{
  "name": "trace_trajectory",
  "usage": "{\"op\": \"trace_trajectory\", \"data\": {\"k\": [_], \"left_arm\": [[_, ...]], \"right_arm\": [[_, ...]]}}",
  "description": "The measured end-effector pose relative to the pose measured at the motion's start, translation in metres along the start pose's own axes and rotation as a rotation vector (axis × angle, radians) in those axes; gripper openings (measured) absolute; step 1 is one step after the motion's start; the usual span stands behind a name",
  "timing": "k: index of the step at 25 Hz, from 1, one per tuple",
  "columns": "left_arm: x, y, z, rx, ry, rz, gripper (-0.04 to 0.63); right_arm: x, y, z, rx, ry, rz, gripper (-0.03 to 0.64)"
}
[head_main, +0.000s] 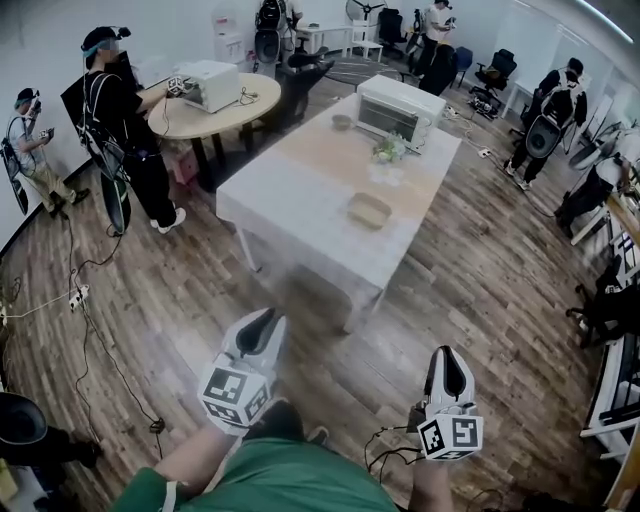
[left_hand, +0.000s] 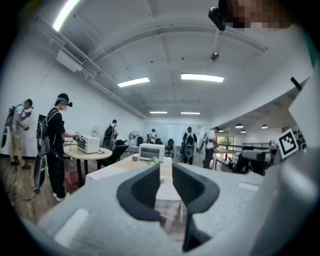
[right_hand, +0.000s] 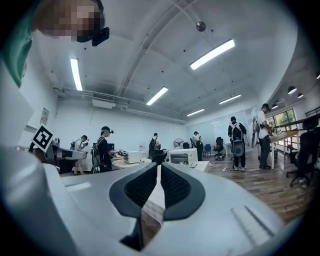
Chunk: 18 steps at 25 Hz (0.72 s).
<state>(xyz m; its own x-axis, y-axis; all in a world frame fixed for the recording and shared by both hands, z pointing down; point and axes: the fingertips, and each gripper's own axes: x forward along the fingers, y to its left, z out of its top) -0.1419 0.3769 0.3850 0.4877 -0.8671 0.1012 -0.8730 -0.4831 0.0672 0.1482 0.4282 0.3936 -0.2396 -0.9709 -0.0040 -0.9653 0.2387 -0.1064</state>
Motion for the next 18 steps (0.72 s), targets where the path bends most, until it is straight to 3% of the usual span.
{"op": "trace_trajectory", "data": {"k": [5,18], "left_arm": [[0.036,0.013,-0.008,-0.014,0.034,0.016,0.168],[0.201,0.1,-0.015,-0.056,0.072,-0.045,0.175]], "right_arm": [[0.027,-0.016,-0.003,-0.005,0.028,-0.009,0.095],[0.187,-0.054,-0.018,-0.03,0.136,-0.064,0.11]]}}
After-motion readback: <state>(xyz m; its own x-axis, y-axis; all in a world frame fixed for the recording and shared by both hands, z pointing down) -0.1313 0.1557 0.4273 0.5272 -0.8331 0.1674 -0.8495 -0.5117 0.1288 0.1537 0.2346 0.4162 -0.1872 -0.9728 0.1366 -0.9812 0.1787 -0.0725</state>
